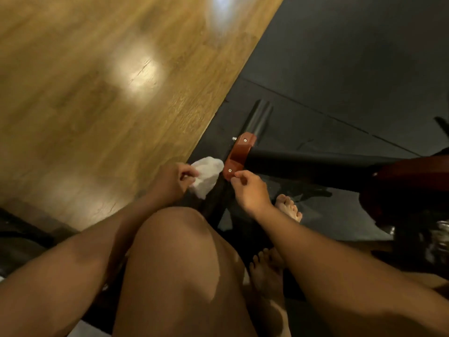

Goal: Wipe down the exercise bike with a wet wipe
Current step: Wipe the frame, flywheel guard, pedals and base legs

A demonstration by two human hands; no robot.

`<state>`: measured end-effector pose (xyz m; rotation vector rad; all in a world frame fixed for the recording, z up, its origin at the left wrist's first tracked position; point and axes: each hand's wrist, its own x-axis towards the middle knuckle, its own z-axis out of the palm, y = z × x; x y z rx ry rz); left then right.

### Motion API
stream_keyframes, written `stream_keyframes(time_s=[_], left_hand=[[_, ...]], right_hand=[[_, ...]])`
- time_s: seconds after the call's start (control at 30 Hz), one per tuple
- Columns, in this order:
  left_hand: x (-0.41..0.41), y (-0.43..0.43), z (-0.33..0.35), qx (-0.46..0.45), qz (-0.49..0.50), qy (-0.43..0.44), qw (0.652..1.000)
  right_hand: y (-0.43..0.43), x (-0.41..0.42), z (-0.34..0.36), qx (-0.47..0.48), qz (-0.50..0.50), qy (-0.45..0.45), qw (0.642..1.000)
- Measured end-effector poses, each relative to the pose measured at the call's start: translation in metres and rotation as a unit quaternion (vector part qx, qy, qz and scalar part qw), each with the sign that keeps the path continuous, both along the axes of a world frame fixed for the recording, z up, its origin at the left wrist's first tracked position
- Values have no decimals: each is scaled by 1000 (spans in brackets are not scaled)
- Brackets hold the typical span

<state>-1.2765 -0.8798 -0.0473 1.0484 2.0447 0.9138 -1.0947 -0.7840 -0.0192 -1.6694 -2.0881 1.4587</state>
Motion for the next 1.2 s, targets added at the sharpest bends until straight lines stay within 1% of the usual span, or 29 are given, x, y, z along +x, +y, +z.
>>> stream_keyframes(time_s=[0.03,0.1,0.13,0.2,0.23,0.3,0.37,0.47,0.5,0.53,0.6,0.7,0.83,0.93,1.0,1.07,1.13,1.2], left_hand=[[3,9,29,0,15,-12,1000],[7,27,79,51,48,-46,996],[11,35,101,84,65,-62,992],[18,42,128,121,79,-85,986],[23,44,139,127,87,-74,985],[35,46,158,145,107,-68,981],[45,46,174,157,132,-99,974],[57,41,197,142,107,-215,960],[59,39,202,128,91,-235,959],[61,37,206,121,86,-243,959],[63,34,212,128,106,-257,952],[66,32,220,162,161,-292,929],[71,24,231,192,192,-339,901],[66,9,242,209,201,-337,896],[58,1,248,214,213,-333,893],[55,-3,255,190,201,-320,906],[58,-4,261,161,183,-304,921],[62,-3,265,168,197,-304,917]], right_hand=[[3,-7,17,-42,-22,29,998],[9,-22,46,-116,-57,113,985],[11,-29,62,-136,-67,159,976],[14,-38,94,-105,-70,217,968],[15,-41,108,-72,-70,233,967],[17,-41,127,10,-65,213,975],[17,-37,144,56,-60,172,982],[16,-27,164,38,-38,177,983],[15,-24,171,35,-28,185,982],[13,-20,177,37,-18,189,981],[11,-13,187,52,-2,195,979],[10,-4,202,73,8,189,979],[9,2,214,71,12,202,977],[9,0,221,86,17,200,976],[11,-5,226,66,13,205,976],[15,-10,230,3,-4,237,972],[15,-13,233,-63,-27,289,955],[18,-16,231,-93,-39,316,943]])
